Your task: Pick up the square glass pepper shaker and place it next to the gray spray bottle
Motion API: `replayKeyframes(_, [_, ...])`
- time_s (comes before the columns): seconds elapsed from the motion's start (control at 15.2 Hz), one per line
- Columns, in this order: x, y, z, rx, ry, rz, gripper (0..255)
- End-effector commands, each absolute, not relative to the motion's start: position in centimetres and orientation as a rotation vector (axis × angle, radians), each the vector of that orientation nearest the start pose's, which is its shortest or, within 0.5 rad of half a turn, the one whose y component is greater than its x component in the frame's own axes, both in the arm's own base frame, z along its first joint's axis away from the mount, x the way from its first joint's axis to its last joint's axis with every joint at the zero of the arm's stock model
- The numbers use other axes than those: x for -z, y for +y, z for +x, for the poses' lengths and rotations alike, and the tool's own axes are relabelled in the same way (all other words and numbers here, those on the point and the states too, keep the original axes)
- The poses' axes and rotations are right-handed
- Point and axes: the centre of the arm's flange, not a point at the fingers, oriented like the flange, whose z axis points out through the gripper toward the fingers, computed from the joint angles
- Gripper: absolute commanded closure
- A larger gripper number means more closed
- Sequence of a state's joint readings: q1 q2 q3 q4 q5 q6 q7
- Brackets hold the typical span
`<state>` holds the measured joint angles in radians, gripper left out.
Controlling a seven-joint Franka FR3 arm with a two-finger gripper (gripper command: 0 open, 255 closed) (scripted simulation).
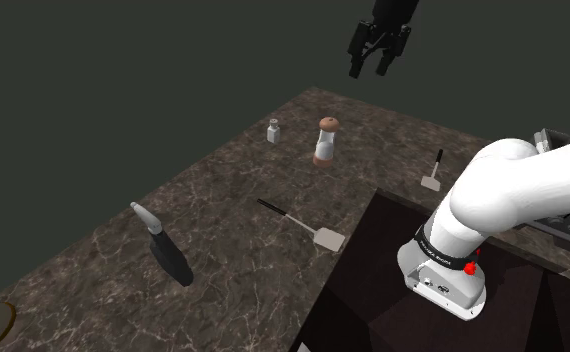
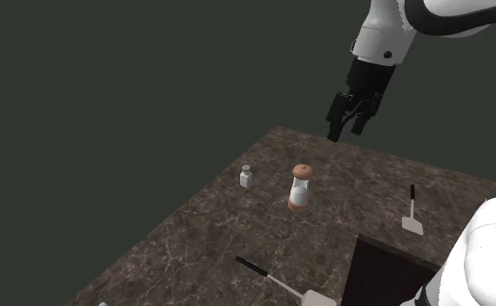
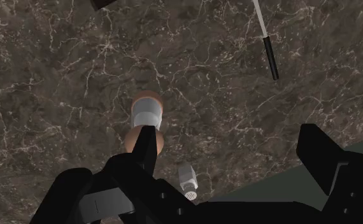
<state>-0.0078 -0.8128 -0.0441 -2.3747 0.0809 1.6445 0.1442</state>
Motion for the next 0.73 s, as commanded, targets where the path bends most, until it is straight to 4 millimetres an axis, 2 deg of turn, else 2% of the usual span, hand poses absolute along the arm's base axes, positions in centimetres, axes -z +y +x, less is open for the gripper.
replayKeyframes(0.0, [-59.7, -1.2, 30.7, 0.115, 0.281, -3.009, 0])
replayKeyframes(0.66, [-50.1, -3.6, 38.8, 0.197, 0.242, -2.993, 0])
